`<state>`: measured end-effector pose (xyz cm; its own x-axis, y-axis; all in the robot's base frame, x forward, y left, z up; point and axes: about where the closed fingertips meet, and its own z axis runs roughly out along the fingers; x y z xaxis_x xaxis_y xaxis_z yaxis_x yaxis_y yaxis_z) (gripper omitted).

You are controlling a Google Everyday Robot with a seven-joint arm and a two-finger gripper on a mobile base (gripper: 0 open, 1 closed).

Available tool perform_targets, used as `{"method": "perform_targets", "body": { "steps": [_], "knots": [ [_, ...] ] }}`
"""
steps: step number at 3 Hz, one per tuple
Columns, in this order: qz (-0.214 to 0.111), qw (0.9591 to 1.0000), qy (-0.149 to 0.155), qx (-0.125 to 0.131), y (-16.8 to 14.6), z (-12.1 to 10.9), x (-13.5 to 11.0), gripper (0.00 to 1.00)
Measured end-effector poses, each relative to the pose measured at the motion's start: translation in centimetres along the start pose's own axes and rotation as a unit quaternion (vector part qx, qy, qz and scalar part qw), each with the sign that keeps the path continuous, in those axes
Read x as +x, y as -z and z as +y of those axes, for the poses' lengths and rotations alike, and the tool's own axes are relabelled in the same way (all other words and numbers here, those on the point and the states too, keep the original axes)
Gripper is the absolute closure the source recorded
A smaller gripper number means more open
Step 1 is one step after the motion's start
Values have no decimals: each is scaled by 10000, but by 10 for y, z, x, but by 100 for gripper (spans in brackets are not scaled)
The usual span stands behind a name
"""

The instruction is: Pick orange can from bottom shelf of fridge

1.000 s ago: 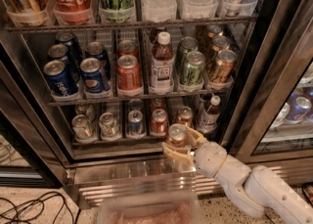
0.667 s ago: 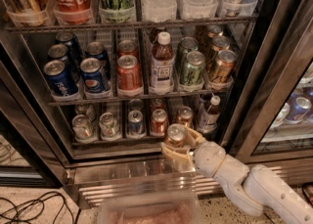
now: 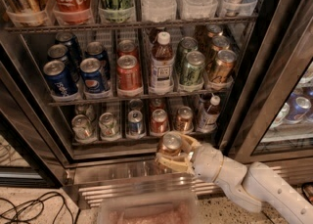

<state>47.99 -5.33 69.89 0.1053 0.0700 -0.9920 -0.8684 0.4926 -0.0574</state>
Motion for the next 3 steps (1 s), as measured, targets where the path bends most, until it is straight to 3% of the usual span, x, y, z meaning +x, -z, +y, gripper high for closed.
{"method": "perform_targets", "body": {
  "steps": [2, 3],
  "knots": [
    [54, 9942, -218, -1051, 8, 64, -32, 100],
    [55, 9936, -203, -1109, 8, 67, -35, 100]
  ]
}}
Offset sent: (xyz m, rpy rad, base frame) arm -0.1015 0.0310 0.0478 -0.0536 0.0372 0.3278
